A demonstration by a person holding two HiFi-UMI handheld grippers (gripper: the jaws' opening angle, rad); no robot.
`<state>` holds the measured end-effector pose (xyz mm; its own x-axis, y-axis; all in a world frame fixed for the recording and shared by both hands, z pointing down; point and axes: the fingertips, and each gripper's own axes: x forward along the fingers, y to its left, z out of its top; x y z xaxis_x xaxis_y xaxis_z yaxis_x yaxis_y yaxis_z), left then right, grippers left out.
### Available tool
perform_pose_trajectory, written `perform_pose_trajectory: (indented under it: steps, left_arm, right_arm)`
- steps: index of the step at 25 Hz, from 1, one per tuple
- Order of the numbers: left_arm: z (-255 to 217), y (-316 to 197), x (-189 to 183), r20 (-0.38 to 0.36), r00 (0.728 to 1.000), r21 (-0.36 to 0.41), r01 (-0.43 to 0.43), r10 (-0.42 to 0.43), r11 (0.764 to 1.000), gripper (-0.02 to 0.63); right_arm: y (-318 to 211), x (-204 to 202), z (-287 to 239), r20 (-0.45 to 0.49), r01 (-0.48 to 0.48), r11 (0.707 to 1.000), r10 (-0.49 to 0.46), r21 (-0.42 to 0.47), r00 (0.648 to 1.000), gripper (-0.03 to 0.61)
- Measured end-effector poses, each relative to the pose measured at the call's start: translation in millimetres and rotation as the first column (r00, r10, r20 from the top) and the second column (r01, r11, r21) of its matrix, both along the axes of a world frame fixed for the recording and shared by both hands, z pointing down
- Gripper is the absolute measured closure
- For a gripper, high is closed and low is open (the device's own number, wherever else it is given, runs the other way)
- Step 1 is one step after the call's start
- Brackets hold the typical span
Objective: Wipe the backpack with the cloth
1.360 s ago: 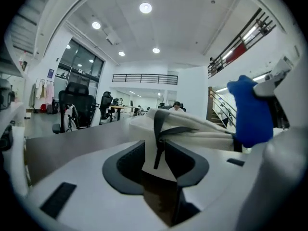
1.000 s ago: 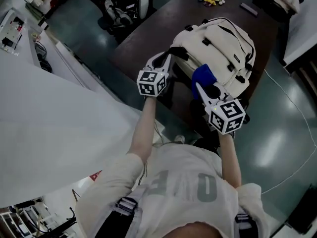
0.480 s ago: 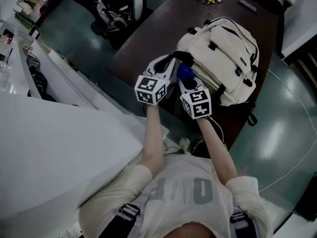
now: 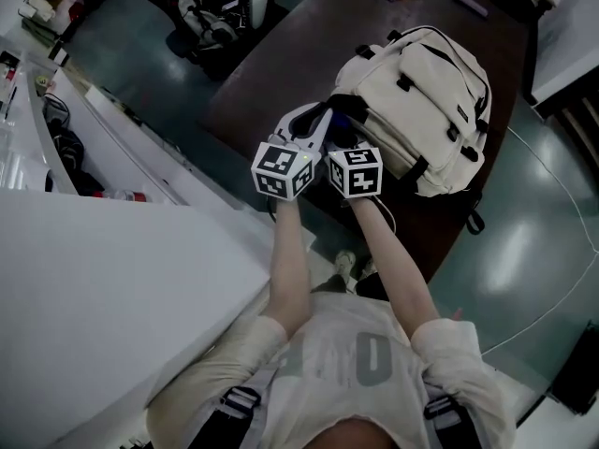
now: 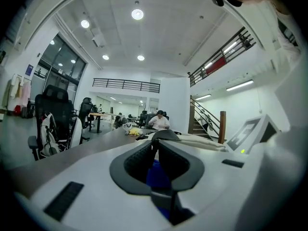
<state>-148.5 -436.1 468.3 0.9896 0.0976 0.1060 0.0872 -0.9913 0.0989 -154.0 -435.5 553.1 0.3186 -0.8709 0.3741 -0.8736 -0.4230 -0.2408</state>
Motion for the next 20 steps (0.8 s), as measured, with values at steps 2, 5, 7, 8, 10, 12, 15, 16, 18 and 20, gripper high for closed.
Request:
perform_pose_trajectory:
  steps: [2, 5, 7, 8, 10, 12, 15, 16, 18, 20]
  left_arm:
    - [1, 0, 0, -0.006, 1.000, -0.021, 0.004, -0.004, 1.000, 0.571]
    - [3, 0, 0, -0.014, 1.000, -0.046, 0.003, -0.004, 0.999, 0.571]
    - [4, 0, 0, -0.019, 1.000, -0.051, 0.005, -0.006, 0.999, 0.571]
    - [4, 0, -1, -0.022, 1.000, -0.055, 0.009, -0.010, 0.998, 0.571]
    - [2, -1, -3, -0.030, 0.999, -0.061, 0.022, -0.024, 0.998, 0.571]
    - [-1, 1, -4, -0.041, 0.998, -0.079, 0.046, -0.049, 0.996, 0.571]
    - [0, 9, -11, -0.046, 0.994, -0.117, 0.091, -0.097, 0.989, 0.571]
    - [1, 10, -14, -0.040, 0.993, -0.118, 0.104, -0.110, 0.988, 0.571]
    - [4, 13, -22, -0.031, 0.991, -0.117, 0.128, -0.132, 0.985, 0.571]
    - [4, 16, -28, -0.030, 0.987, -0.126, 0.150, -0.155, 0.981, 0.572]
  right_arm:
    - [8, 2, -1, -0.018, -0.024, 1.000, 0.024, -0.014, 1.000, 0.537]
    - [27, 4, 0, -0.055, -0.054, 0.998, 0.052, -0.038, 0.997, 0.537]
    - [41, 4, 3, -0.060, -0.078, 0.996, 0.075, -0.052, 0.995, 0.537]
    - [49, 4, 5, -0.062, -0.090, 0.994, 0.086, -0.060, 0.994, 0.537]
    - [63, 3, 8, -0.073, -0.118, 0.990, 0.112, -0.076, 0.991, 0.537]
    - [78, 4, 10, -0.078, -0.145, 0.986, 0.138, -0.083, 0.987, 0.537]
    - [103, 4, 10, -0.091, -0.172, 0.980, 0.164, -0.097, 0.982, 0.537]
    - [112, 3, 9, -0.096, -0.181, 0.978, 0.171, -0.099, 0.981, 0.537]
    - [128, 2, 10, -0.096, -0.194, 0.976, 0.185, -0.101, 0.978, 0.537]
    - [143, 1, 11, -0.102, -0.197, 0.975, 0.187, -0.104, 0.977, 0.537]
